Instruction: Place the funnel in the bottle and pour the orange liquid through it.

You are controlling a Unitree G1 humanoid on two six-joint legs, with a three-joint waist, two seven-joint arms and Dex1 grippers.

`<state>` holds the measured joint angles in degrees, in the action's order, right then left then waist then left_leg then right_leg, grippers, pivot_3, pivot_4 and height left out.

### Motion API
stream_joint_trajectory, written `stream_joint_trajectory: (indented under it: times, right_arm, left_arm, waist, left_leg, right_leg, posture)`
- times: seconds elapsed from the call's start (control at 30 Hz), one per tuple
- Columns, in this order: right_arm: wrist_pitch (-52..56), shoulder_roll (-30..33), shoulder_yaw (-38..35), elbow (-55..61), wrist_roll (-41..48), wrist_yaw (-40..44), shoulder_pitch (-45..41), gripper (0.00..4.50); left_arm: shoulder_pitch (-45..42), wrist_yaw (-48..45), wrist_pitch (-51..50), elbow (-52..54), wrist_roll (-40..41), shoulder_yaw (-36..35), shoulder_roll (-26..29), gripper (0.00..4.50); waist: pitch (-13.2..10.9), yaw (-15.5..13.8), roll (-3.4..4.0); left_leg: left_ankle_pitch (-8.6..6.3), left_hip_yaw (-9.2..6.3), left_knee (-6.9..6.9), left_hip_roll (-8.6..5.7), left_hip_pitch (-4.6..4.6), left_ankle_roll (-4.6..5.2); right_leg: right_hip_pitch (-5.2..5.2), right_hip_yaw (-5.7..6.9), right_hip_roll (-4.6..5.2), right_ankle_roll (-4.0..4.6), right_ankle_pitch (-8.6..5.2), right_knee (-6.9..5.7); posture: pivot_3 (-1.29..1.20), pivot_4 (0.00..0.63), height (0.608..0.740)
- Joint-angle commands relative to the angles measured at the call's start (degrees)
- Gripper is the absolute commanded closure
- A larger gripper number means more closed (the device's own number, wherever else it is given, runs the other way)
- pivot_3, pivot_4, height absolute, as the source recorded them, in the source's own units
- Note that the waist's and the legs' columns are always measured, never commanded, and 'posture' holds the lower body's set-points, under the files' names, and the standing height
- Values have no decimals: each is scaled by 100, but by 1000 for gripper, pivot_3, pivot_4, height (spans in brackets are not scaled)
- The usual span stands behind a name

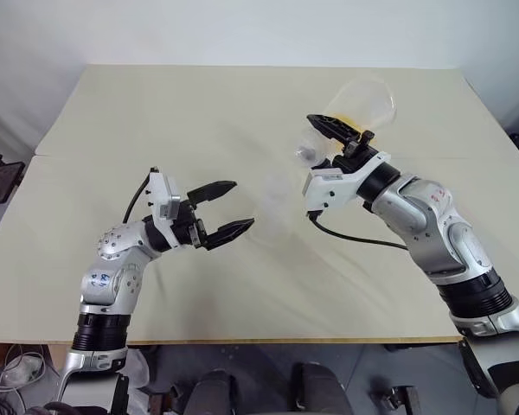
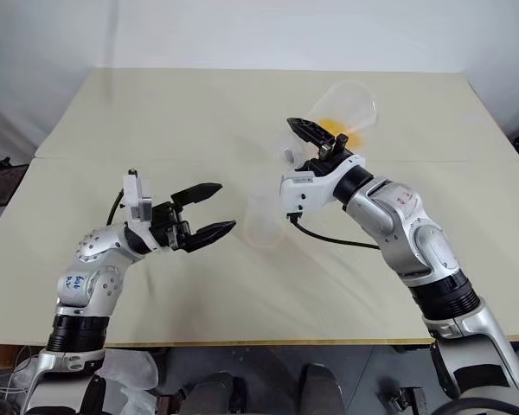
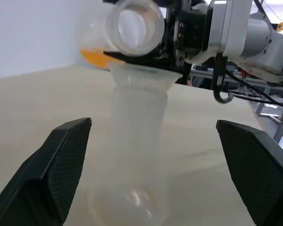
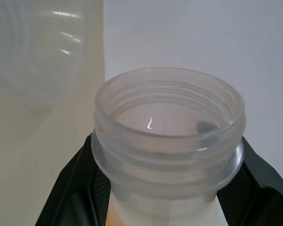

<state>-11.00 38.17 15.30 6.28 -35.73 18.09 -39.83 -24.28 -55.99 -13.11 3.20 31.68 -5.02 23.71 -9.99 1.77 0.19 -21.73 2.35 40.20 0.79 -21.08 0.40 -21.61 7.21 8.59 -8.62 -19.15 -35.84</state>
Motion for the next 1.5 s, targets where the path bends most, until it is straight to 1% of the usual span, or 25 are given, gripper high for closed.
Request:
stream_joint_trajectory:
  times: [0.03,0.7,1.03,1.17,1.5]
  right_arm:
    - [-273,52,-254,133,-134,-254,-184,2041]
    - [-799,-97,-111,-210,-849,-579,-411,2041]
    - [-1001,-155,-114,-360,-949,-647,-489,2041]
    - [-972,-198,-114,-368,-1164,-785,-548,2041]
    - [-1077,-243,-76,-351,-1243,-821,-495,2041]
  left_arm:
    - [-47,-62,29,276,-9,92,74,0]
    - [-49,8,44,299,17,125,62,0]
    - [-35,59,35,347,24,124,46,0]
    - [-20,84,29,369,27,130,44,0]
    - [4,108,23,386,37,135,45,0]
  waist:
    - [0,2,0]
    - [0,3,0]
    - [0,5,0]
    - [0,7,0]
    - [0,7,0]
  left_leg:
    - [0,0,0,0,0,0]
    - [0,-3,0,0,0,0]
    - [0,-3,0,-1,0,0]
    - [0,-3,0,0,0,0]
    - [0,-5,0,-1,-1,0]
  right_leg:
    - [0,0,0,0,0,0]
    - [0,-1,0,0,0,0]
    - [0,-1,1,0,0,0]
    - [0,-1,0,0,0,0]
    - [0,-1,1,0,0,-1]
  posture:
    - [0,150,740]
    - [0,150,740]
    - [0,150,740]
    - [0,150,740]
    - [0,150,740]
